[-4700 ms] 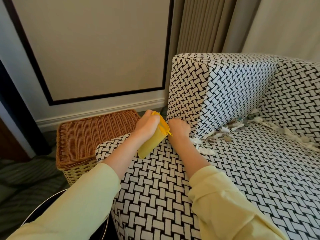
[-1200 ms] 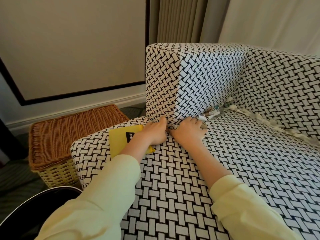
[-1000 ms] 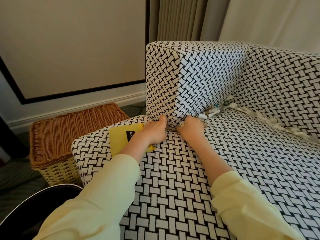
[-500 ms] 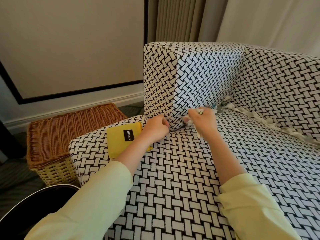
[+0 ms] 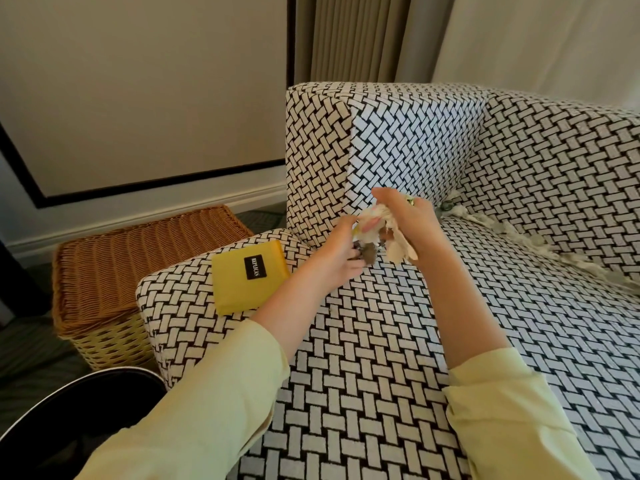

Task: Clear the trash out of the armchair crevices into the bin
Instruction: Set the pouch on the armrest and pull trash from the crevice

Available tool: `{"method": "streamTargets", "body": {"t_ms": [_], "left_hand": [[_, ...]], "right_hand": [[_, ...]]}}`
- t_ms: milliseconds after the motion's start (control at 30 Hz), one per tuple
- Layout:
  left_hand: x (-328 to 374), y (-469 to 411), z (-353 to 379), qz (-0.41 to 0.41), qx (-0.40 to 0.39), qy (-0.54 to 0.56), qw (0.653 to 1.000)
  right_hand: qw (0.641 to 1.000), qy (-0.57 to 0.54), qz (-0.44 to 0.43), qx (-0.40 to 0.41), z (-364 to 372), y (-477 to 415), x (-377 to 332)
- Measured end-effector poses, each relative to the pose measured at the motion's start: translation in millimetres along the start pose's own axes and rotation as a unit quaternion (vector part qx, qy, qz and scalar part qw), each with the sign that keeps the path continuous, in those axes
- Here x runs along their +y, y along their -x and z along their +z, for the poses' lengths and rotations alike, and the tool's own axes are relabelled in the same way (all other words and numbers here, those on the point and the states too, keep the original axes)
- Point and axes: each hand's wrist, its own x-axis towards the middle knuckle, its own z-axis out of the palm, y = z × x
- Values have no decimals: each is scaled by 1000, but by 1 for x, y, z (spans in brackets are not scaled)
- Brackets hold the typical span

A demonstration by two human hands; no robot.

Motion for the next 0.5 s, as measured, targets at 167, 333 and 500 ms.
{"method": "streamTargets", "body": {"t_ms": [167, 333, 500], "left_hand": [[-4, -8, 8, 16, 25, 89, 996], [-7, -7, 15, 33, -12, 143, 989], [-12, -5, 18, 21, 11, 182, 983]], "right_hand": [[999, -17, 38, -21, 1, 4, -1], [981, -164, 103, -34, 7, 3, 7], [983, -148, 100, 51, 23, -4, 26]]}}
